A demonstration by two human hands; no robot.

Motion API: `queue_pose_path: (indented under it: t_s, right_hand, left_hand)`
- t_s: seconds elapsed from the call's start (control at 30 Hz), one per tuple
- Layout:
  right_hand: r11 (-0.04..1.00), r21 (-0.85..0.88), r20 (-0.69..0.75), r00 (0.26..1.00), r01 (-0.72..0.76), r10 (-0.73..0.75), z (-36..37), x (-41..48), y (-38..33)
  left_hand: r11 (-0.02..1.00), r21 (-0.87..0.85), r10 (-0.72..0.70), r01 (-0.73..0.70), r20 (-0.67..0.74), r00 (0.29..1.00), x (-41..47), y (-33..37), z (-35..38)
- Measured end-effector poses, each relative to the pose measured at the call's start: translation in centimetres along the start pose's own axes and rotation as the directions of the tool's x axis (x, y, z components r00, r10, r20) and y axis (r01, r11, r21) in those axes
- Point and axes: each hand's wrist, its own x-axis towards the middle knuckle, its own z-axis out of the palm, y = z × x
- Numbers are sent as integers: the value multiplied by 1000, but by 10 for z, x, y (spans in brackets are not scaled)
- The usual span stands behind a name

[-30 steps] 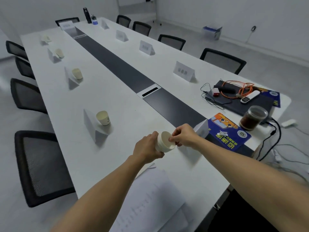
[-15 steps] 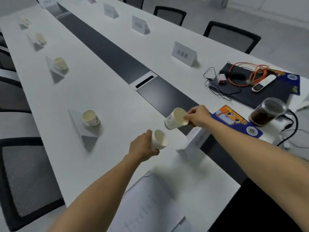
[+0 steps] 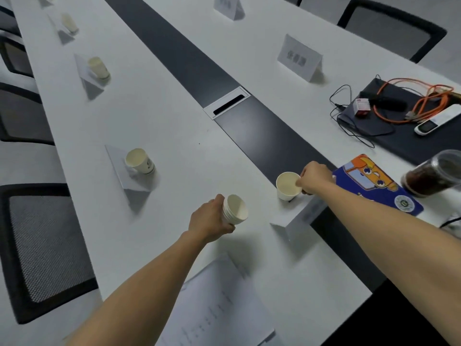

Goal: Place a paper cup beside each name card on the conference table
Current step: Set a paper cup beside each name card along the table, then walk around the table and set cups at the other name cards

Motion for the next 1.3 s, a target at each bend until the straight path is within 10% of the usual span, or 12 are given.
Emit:
queue_pose_path:
  t_s: [0.57,1.3]
  right_hand:
    - [927,-151,-35,935,344,-353,-6,-120,-102]
    - [434,-163,339,464,886,-819,279,-556,-305]
  left_hand:
    - [991,-105,-112,89,-250,962,-130,-45,-34]
    - [768,-405,-640,496,-447,625,-585,-359,33]
